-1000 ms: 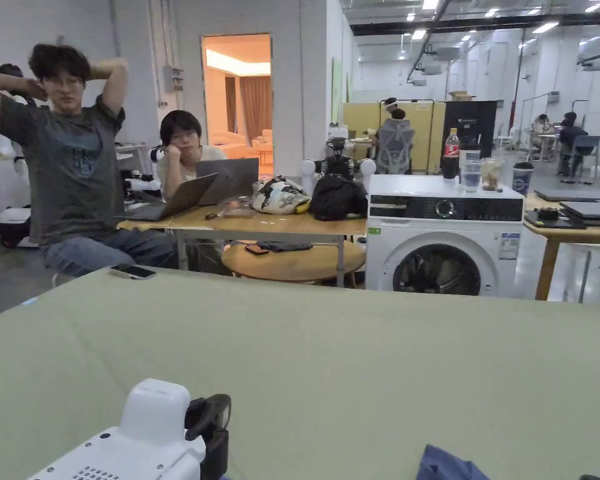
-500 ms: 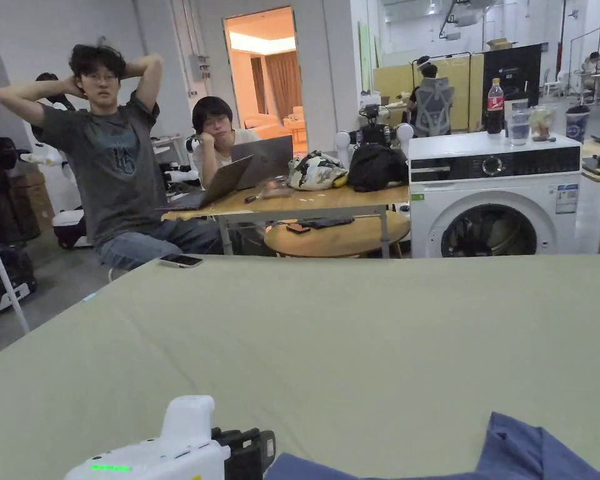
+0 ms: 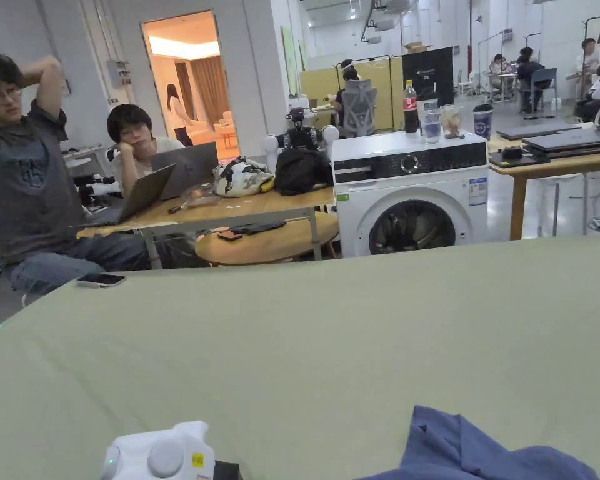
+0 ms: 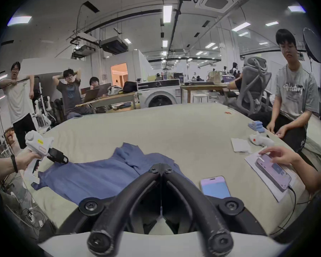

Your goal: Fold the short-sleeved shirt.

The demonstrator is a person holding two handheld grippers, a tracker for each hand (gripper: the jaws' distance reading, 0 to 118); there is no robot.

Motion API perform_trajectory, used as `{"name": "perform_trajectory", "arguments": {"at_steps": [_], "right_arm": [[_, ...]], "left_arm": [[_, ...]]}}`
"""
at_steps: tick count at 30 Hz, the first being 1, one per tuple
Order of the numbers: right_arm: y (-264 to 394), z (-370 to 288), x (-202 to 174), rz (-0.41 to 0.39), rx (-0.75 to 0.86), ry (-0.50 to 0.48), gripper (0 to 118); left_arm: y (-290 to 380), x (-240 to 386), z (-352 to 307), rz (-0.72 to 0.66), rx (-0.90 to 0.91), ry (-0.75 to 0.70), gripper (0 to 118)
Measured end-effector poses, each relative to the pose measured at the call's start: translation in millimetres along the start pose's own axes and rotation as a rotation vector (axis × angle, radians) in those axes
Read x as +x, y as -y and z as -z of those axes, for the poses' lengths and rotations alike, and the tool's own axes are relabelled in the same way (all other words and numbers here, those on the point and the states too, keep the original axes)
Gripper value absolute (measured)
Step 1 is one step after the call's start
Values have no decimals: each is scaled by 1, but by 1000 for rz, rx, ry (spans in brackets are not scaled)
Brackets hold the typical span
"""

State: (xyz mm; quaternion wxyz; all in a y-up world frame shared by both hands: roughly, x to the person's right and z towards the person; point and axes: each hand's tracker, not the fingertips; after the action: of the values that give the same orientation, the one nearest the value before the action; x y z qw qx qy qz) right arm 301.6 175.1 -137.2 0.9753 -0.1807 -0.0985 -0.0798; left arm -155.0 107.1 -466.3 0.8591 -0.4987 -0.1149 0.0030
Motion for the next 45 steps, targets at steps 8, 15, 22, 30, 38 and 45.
{"name": "perform_trajectory", "arguments": {"at_steps": [8, 15, 22, 30, 38, 45], "right_arm": [[16, 22, 9, 150, -158, 36, 20], [45, 99, 24, 389, -353, 64, 62], [53, 106, 27, 453, -374, 35, 4], [-40, 71, -1, 264, -86, -104, 3], [-187, 76, -29, 135, 102, -177, 3], [-279, 102, -52, 66, 164, -139, 3]], "left_arm": [[9, 16, -2, 92, 5, -48, 1], [16, 16, -16, 15, 19, -2, 1], [24, 12, -32, -21, 64, 44, 1], [6, 7, -183, 27, 553, 193, 1], [-38, -2, -296, 95, 849, 98, 1], [-102, -3, -317, 76, 922, 41, 1]]}}
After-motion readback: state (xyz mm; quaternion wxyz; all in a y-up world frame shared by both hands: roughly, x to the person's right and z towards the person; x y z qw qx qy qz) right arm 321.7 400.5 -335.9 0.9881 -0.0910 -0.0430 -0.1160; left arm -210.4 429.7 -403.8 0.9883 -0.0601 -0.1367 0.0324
